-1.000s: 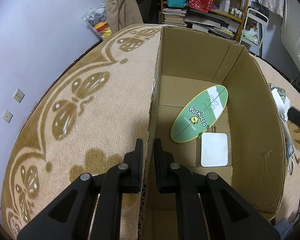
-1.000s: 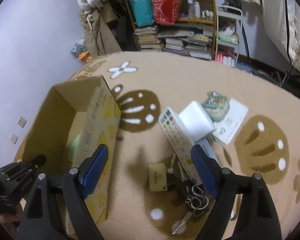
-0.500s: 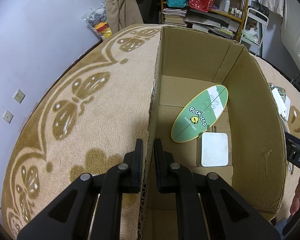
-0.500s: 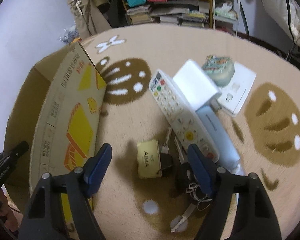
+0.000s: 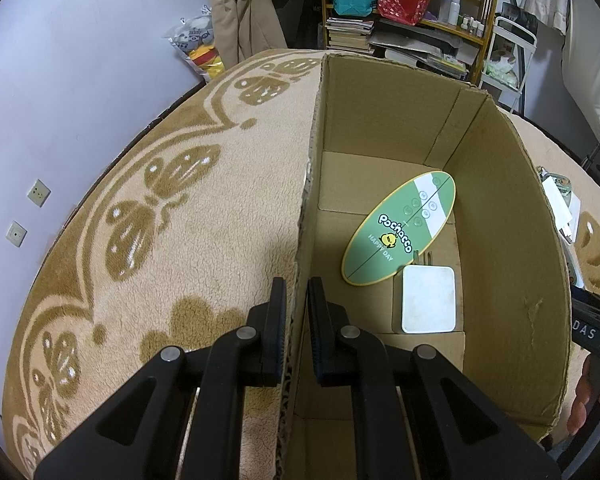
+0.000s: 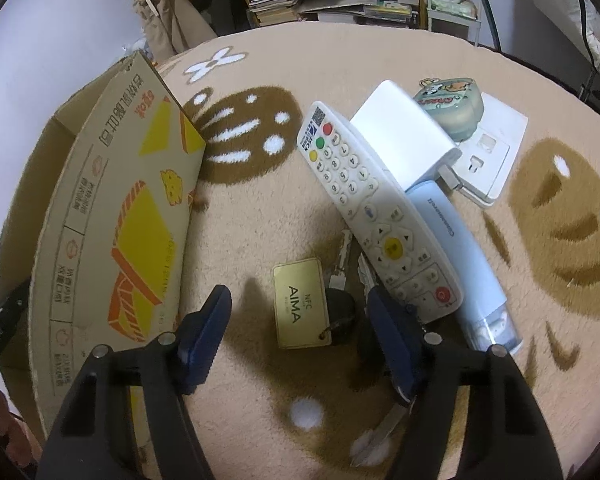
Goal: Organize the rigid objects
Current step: 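Move the right gripper to the gold AIMA key tag and grasp it, then lift the AIMA key tag with keys and carry it into the box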
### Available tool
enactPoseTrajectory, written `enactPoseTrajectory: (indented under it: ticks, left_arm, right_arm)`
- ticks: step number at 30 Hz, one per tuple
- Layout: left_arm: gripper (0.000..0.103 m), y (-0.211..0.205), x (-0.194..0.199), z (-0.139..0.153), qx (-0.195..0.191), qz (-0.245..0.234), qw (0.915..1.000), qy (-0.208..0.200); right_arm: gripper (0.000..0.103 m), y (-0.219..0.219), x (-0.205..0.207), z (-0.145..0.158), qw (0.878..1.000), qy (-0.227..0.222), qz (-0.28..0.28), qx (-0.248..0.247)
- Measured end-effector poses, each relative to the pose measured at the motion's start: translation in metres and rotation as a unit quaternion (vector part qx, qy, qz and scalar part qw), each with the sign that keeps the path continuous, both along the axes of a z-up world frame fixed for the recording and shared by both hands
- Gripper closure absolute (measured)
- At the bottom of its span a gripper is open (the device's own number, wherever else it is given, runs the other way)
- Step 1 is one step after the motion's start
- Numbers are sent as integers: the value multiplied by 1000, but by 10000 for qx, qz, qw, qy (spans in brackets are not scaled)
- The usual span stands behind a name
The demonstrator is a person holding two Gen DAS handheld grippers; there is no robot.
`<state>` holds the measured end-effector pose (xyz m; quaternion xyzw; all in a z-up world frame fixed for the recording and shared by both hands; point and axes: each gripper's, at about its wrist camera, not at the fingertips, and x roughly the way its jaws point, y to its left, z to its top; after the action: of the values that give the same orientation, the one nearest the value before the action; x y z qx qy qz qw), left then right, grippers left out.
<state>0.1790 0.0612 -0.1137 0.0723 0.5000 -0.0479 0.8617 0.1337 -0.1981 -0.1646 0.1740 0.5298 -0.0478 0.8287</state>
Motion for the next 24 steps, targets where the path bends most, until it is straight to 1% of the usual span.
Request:
enactPoseTrajectory:
  ticks: [1,3,4,5,8,9,10,11,12,20,24]
  left_arm:
    - [93,0,0,0,9,-1,10000,-3]
    - [93,0,0,0,31,-7,10000,-14]
    - [93,1,0,0,38,-10,10000,-16]
    - [93,1,0,0,49,-9,10000,-19]
    - [93,0,0,1,77,-14,10000,-27]
    - [93,-1,-1,1,89,-16,10000,-31]
    - [93,-2,-2,1,91,-14,10000,-32]
    - [93,-1,-1,1,95,-16,9999,-33]
    - [93,-2,-2,1,93,-15,9999,-35]
    - [93,-3,-2,1,96,-12,9999,-36]
    - [93,-3,-2,1,98,-12,9999,-36]
  right_arm:
    - [33,0,2,-1,10000,-1,16,-5]
    - [40,2,6,-6,10000,29,63,70]
    - [41,2,9,-12,9998,131,88,144]
    - [41,4,10,-16,9998,150,101,109]
    - [42,11,12,-18,9995,147,232,-121]
    - [44,12,12,-18,9995,137,234,-160]
    - [56,12,12,-18,9994,117,215,-232]
    - [61,12,12,-17,9994,95,202,-282]
    - [68,12,11,-15,9995,52,186,-269]
    - [70,15,7,-6,9993,-62,164,-344]
    - [70,17,2,11,9991,-250,160,-310]
